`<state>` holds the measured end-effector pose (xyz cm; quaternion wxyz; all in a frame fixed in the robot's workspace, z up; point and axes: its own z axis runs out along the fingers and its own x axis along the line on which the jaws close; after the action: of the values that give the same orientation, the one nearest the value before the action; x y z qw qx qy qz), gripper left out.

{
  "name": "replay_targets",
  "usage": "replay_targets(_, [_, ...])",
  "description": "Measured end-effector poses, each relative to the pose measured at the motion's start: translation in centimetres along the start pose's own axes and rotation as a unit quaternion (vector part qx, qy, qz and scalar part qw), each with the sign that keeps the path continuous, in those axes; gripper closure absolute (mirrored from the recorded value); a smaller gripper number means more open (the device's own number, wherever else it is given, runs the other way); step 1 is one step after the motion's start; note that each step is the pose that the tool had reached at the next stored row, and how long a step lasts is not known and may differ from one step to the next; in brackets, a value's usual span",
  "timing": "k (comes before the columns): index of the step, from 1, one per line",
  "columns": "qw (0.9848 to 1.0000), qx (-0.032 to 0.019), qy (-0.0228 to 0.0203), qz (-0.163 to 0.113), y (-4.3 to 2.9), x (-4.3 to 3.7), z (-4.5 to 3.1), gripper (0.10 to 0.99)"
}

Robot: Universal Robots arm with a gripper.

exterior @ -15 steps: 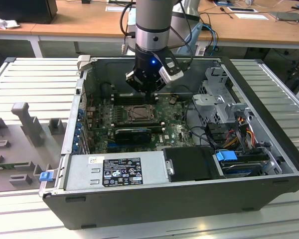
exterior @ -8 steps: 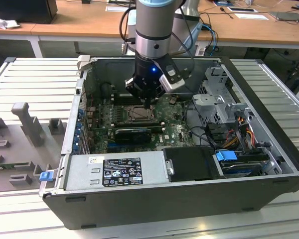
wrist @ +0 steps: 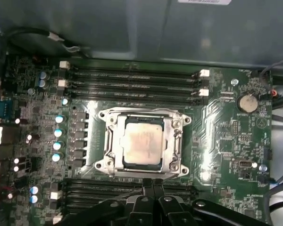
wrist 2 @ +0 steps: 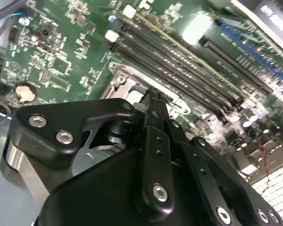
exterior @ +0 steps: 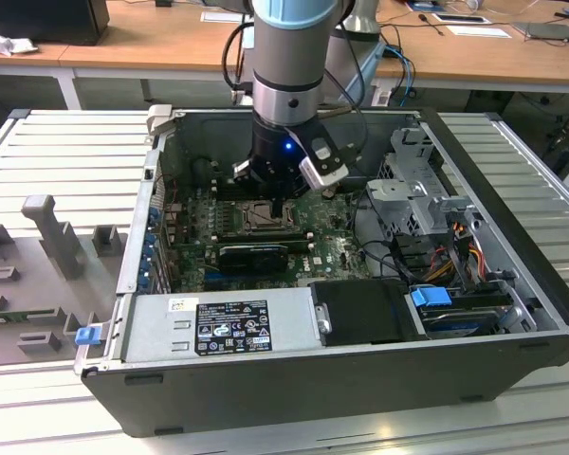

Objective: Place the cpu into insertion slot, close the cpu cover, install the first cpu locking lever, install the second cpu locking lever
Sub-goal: 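Install the second cpu locking lever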

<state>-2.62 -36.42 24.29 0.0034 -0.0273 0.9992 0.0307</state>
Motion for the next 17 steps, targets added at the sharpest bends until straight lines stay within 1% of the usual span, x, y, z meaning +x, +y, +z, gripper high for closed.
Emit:
replay_targets(2, [1.0000, -0.0002, 0.0001, 0.000, -0.32, 0.20, 0.04, 0.984])
replay_targets(3, [1.0000, -0.0010, 0.0001, 0.000, -0.48, 0.58, 0.08, 0.984])
replay_targets(5, [1.0000, -0.0040, -0.0001, 0.000, -0.62, 2.15, 0.19, 0.984])
replay_targets(6, [1.0000, -0.0048, -0.0001, 0.000, -0.62, 2.62, 0.31, 0.984])
replay_targets(8, [1.0000, -0.0052, -0.0002, 0.000, -0.63, 3.07, 0.65, 0.984])
replay_targets(10, [1.0000, -0.0063, -0.0002, 0.000, -0.64, 3.32, 1.03, 0.984])
replay_targets(12, [1.0000, -0.0089, -0.0004, 0.000, -0.67, 3.68, 1.80, 0.984])
replay_targets(14, [1.0000, -0.0092, -0.0004, 0.000, -0.71, 3.78, 2.56, 0.984])
replay_targets(15, [0.9999, -0.0108, -0.0003, -0.001, -0.73, 3.88, 2.70, 0.984])
replay_targets(16, [0.9997, -0.0238, -0.0012, -0.001, -1.01, 4.01, 2.75, 0.984])
replay_targets(17, [0.9992, -0.0403, -0.0020, -0.001, -1.44, 4.13, 2.77, 0.984])
